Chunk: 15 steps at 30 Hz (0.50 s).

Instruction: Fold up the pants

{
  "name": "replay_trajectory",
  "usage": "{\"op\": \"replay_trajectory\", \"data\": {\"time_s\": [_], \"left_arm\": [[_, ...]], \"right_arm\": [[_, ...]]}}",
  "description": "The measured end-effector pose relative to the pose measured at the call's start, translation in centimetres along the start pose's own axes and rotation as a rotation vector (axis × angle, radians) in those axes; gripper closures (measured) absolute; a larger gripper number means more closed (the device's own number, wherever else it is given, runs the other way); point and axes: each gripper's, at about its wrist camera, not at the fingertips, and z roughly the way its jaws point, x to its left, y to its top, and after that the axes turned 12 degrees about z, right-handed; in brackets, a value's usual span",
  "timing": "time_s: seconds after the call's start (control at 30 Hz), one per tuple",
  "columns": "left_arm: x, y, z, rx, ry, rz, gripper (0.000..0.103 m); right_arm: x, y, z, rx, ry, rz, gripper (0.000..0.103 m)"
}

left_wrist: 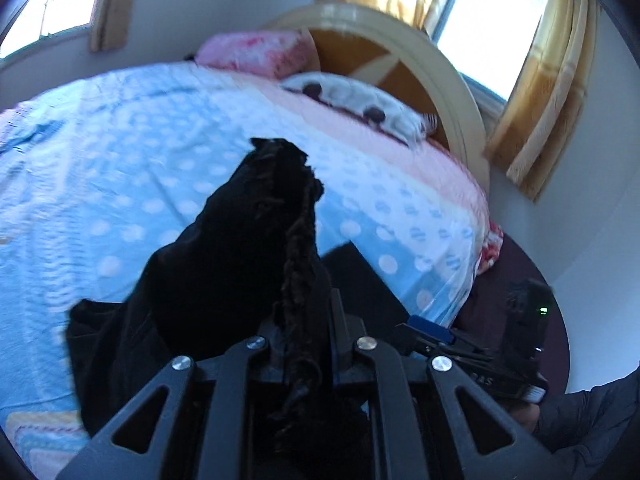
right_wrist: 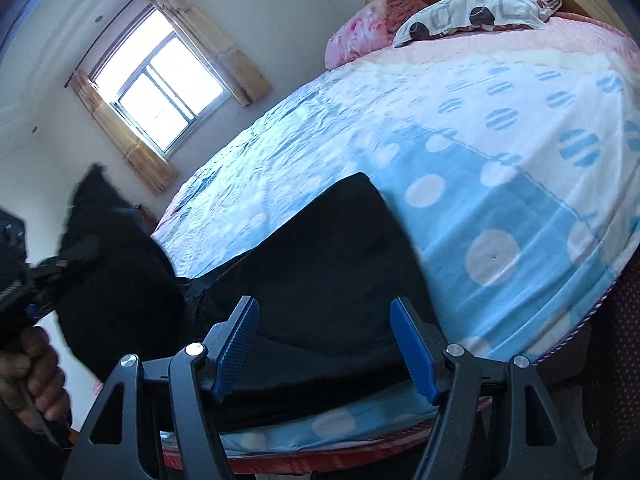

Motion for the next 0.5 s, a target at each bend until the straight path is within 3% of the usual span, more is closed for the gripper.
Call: {"op": "replay_trajectory", "data": {"time_s": [0.27,0.37,0.5], "left_arm": [[-1.3,2.7,3.6,0.023,-0.05,0.005,0.09],[-2.0,2.3,5.8,0.049,-0.04,0.01,0.088],[-3.0,1.2,8.1,0.08,-0.082,0.019,0.081]], "right_arm": [[-1.9,1.2,-0.3,-0.034,-0.025,0.052,0.033],[-2.7,1.1,0.0,-0.023,-0.033,0.077,0.033],[-2.6,1.1,-0.5,-0.052,-0.044,0.054,0.033]]}}
